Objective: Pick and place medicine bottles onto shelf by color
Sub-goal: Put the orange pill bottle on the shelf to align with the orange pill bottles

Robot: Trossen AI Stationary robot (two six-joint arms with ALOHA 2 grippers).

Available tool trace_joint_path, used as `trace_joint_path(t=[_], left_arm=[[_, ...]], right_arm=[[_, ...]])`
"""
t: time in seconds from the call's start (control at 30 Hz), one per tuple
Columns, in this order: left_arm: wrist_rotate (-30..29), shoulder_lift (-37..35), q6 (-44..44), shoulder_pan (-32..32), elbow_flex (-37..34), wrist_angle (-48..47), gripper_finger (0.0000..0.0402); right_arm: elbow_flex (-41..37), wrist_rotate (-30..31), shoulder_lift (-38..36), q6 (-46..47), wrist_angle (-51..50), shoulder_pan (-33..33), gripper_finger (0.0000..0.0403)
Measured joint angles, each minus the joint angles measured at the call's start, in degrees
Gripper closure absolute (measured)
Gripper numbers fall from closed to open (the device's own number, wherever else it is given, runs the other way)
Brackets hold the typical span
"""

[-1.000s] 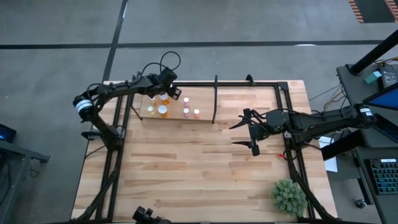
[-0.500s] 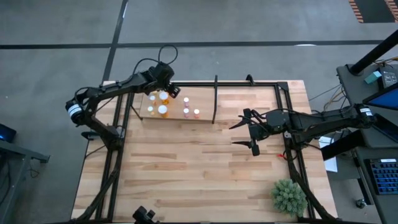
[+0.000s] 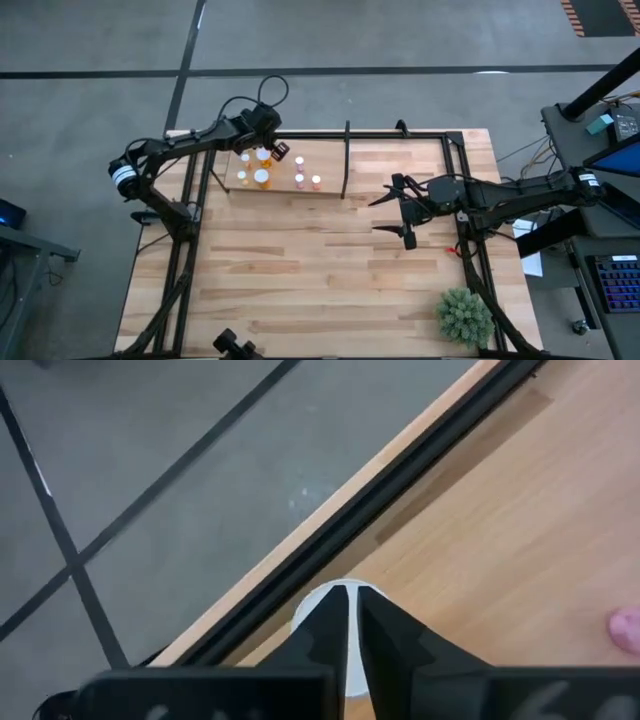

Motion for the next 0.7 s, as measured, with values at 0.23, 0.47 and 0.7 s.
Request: trace_joint_path(t=[0.23, 0.47, 0.7], left_arm=[[-1.06, 0.00, -0.01, 0.00, -1.40, 0.08, 0.0400], [-1.66, 0.00, -0.07, 0.00, -1.57, 0.87, 0.0400], [-1.92, 2.16, -0.93, 0.00, -1.64, 2.03, 0.0400]], right_arm=[[0.00, 0.00, 0.00, 0.00, 0.02, -0.01, 0.0135], [0.00, 0.00, 0.00, 0.12, 0.01, 0.01, 0.0135], [0.00, 0.00, 0.00, 0.13, -0.04, 0.01, 0.0135]])
